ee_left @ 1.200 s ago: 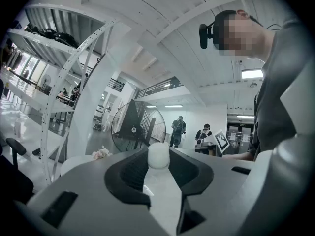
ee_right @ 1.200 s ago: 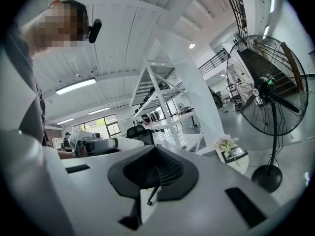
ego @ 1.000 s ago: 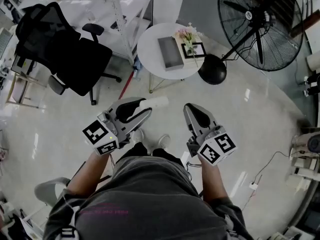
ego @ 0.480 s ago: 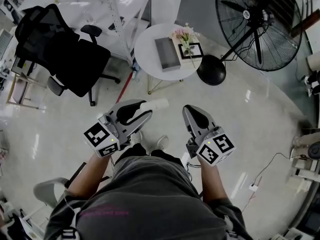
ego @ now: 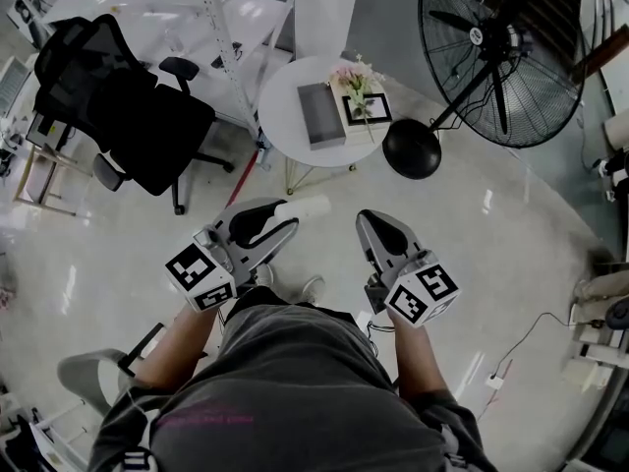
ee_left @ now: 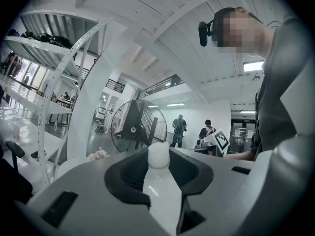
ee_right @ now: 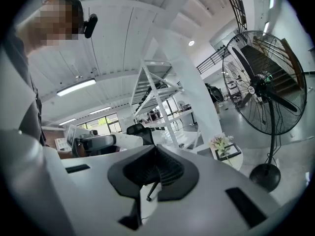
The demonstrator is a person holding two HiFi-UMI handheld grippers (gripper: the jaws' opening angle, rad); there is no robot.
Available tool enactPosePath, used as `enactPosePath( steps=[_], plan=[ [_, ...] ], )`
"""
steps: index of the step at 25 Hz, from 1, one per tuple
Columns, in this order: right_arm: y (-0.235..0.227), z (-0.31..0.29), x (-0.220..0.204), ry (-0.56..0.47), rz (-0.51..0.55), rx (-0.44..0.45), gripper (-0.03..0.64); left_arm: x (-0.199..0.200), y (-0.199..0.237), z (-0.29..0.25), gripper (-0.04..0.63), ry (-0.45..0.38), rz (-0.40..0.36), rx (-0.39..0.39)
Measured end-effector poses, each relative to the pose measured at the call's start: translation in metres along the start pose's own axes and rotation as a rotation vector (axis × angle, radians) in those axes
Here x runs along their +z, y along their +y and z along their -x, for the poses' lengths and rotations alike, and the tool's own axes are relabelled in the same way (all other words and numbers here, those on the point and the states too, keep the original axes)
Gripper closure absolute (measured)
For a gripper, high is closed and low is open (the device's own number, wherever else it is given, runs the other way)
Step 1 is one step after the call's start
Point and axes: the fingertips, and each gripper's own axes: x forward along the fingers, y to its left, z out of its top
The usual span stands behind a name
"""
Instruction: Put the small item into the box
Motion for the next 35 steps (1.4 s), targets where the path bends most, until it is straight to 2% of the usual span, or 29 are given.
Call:
enactPosePath(
  steps=[11,19,25,35],
  plan=[
    [-0.026,0.005,-0.002,0.024,-0.017,0.008,0.594,-0.007,0.001,-0.023,0.460,0.007,0.015,0.020],
    [-0.043,-0.019,-0.001,0.051,-0.023,0.004,0.594,-0.008,0.032,-0.038,0.460,0.005,0.043,0.021],
    [-0.065,-0.057,0.005,0.058,-0.028,-0.019,0.594,-0.006,0.076,-0.052,0.460,0.011,0.056,0.001],
    [-0.098,-0.155,0.015,0.084,-0.053,-0.074,0.594,0.014,0.185,-0.076,0.460,0.030,0.068,-0.048]
  ],
)
